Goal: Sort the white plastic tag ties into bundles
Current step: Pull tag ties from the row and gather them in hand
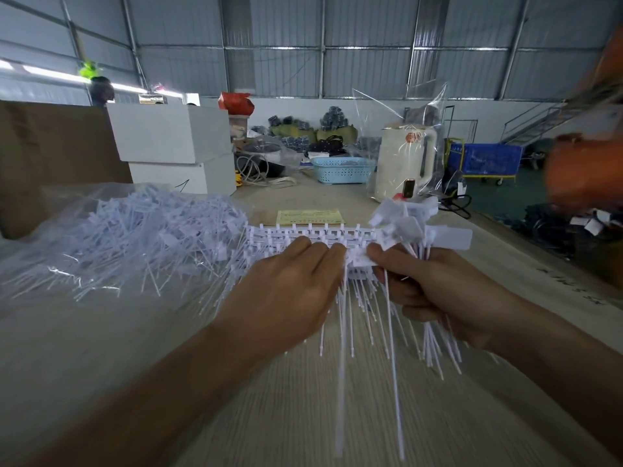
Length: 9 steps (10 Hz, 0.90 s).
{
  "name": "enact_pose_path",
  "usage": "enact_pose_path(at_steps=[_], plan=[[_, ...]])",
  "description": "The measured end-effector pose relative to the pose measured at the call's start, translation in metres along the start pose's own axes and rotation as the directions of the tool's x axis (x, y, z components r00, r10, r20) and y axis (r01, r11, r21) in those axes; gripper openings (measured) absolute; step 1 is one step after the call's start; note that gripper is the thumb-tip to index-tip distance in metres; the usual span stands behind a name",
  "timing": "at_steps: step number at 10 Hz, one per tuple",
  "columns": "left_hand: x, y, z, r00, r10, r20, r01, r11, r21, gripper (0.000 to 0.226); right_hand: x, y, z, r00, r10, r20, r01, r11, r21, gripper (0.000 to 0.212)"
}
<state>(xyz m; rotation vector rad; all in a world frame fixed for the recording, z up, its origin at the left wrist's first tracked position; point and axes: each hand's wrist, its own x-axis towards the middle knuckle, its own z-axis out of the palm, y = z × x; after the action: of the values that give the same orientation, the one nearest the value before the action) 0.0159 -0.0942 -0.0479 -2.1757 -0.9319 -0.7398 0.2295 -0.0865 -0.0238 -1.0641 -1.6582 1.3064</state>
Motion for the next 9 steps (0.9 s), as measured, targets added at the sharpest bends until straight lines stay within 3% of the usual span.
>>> enact_pose_path(at_steps=[1, 2, 3, 4, 5, 6, 7, 8, 9], plan=[[0.000, -0.002, 0.000, 1.000, -0.004, 0.014, 0.005, 0.999, -0.041, 0.020, -0.002, -0.001, 0.003, 1.000, -0.012, -0.002, 0.012, 0.999, -0.041, 0.043], [-0.002, -0.001, 0.001, 0.996, -0.082, 0.044, 0.088, 0.978, -0.188, 0.017, -0.003, -0.001, 0.003, 0.991, -0.113, -0.066, 0.093, 0.965, -0.246, 0.034], [-0.002, 0.001, 0.006, 0.972, -0.219, 0.088, 0.236, 0.884, -0.404, 0.018, -0.003, 0.000, -0.001, 0.909, -0.415, -0.020, 0.305, 0.698, -0.648, 0.039], [-0.001, -0.001, 0.012, 0.966, -0.251, 0.059, 0.249, 0.852, -0.461, 0.018, 0.000, 0.004, -0.004, 0.912, -0.410, -0.020, 0.336, 0.773, -0.539, 0.040], [-0.001, -0.003, 0.014, 0.971, -0.240, -0.015, 0.208, 0.871, -0.444, 0.011, -0.001, 0.001, -0.004, 0.972, -0.226, -0.068, 0.204, 0.949, -0.240, 0.034], [-0.002, 0.000, 0.013, 0.978, -0.210, 0.004, 0.192, 0.887, -0.419, 0.019, -0.003, -0.002, -0.006, 0.986, -0.164, -0.013, 0.159, 0.969, -0.190, 0.035], [0.000, 0.002, 0.014, 0.945, -0.315, 0.085, 0.316, 0.815, -0.486, 0.006, 0.000, -0.003, -0.013, 0.976, -0.208, -0.067, 0.177, 0.932, -0.316, 0.035], [0.006, 0.012, 0.006, 0.904, -0.372, 0.209, 0.425, 0.740, -0.521, 0.025, 0.003, 0.000, -0.022, 0.920, -0.381, -0.091, 0.257, 0.762, -0.594, 0.043], [0.005, 0.009, 0.001, 0.987, -0.068, 0.144, 0.120, 0.912, -0.392, 0.033, 0.011, 0.006, -0.033, 0.898, -0.438, -0.037, 0.263, 0.602, -0.754, 0.033]])
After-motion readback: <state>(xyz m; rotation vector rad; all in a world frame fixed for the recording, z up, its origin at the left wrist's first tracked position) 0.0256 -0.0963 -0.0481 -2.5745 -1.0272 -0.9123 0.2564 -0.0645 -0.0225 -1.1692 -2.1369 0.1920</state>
